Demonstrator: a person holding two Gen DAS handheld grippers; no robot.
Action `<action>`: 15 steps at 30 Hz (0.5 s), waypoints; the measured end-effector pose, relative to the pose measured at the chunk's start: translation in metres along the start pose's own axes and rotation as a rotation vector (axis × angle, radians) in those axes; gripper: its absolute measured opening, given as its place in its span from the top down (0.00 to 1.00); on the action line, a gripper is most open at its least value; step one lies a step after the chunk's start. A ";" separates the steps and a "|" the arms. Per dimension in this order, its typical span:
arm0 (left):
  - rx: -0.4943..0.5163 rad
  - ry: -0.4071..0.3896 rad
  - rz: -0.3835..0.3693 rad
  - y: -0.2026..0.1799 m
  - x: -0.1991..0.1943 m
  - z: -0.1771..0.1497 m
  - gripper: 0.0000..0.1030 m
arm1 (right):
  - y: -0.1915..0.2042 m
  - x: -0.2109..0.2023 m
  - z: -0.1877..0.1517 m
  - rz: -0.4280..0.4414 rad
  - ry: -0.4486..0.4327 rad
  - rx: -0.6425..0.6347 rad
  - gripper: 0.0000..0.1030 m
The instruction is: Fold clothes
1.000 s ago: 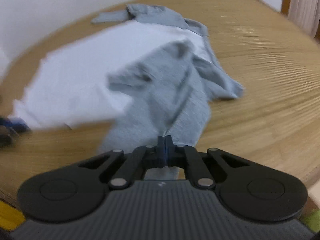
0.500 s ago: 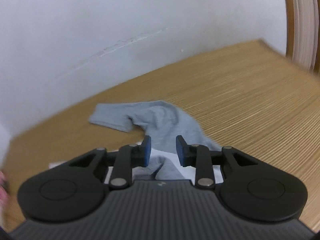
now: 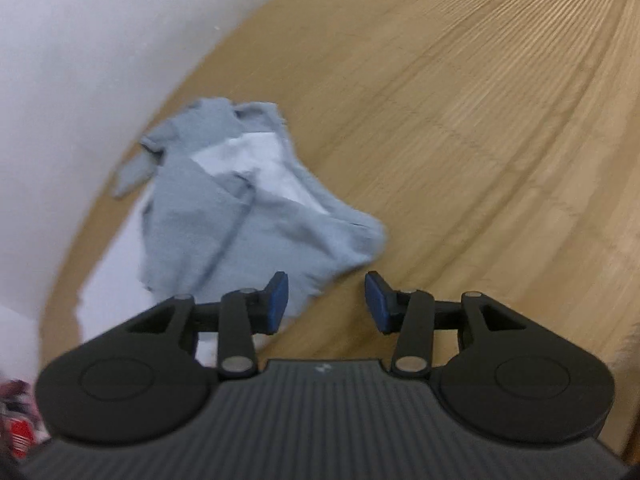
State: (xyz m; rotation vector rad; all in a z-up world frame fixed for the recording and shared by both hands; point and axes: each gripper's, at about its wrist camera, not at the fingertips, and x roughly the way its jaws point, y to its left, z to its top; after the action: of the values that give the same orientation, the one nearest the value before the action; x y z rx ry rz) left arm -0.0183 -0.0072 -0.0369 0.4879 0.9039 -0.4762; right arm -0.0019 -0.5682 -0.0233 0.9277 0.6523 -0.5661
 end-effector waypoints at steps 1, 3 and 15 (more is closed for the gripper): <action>0.000 0.008 -0.011 0.000 0.001 0.001 0.85 | 0.002 0.004 0.000 0.010 -0.029 0.012 0.59; 0.003 0.020 0.007 -0.002 0.001 0.002 0.88 | 0.009 0.010 0.001 -0.019 -0.077 0.042 0.73; -0.137 0.137 0.072 0.039 -0.007 -0.020 0.92 | 0.014 0.012 0.007 -0.120 -0.117 0.021 0.93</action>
State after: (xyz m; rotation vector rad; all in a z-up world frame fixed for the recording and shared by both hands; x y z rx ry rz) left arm -0.0119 0.0361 -0.0336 0.4299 1.0399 -0.3150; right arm 0.0175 -0.5695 -0.0219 0.8723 0.5998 -0.7297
